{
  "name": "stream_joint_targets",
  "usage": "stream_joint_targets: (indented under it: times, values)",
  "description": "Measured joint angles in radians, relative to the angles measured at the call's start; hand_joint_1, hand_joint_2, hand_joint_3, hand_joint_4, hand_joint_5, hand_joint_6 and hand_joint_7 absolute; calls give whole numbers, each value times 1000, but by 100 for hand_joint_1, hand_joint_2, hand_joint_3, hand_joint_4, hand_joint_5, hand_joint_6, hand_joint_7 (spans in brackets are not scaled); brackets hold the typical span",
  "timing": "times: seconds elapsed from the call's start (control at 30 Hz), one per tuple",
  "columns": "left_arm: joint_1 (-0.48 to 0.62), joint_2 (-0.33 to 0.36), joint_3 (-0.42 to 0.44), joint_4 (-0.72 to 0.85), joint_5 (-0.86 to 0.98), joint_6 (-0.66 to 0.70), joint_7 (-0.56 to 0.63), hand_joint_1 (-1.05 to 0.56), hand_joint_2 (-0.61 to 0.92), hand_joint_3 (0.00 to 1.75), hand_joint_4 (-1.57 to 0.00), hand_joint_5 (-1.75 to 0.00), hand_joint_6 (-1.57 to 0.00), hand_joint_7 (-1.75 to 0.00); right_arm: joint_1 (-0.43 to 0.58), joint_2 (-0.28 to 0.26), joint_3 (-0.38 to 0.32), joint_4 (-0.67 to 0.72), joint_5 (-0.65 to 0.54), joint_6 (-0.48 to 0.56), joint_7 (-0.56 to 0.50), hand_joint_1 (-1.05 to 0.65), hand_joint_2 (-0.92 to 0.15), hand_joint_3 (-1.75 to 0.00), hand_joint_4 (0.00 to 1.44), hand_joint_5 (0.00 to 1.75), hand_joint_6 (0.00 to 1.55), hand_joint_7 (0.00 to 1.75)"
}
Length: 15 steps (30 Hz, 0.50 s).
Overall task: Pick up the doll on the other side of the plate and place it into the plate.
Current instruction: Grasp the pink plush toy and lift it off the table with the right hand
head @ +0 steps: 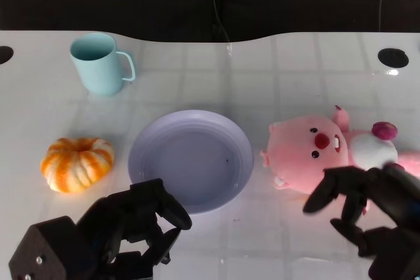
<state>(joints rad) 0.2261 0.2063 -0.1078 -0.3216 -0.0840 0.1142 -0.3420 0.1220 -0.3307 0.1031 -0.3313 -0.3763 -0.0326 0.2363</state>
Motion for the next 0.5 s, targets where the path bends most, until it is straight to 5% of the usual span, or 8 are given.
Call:
stream_joint_targets:
  times: [0.2,0.43,0.5]
  values:
    - [0,0,1,0,-1,0,0,-23,72,86,-61,-175,-63,-142,-2,1,-17,-55,-38,16,-28,-25,-83,-19,30,69,44,11]
    - [0,0,1,0,2,0,0,-24,71,87,-64,-175,-63,-141,-20,-29,-49,-113,-94,84,-14,-46,-88,-3,5,63,25,1]
    - [-1,0,1,1,2,0,0,-24,71,87,-64,-175,-63,-141,-29,-51,-51,-144,-124,124,18,-54,-90,-2,1,49,15,0]
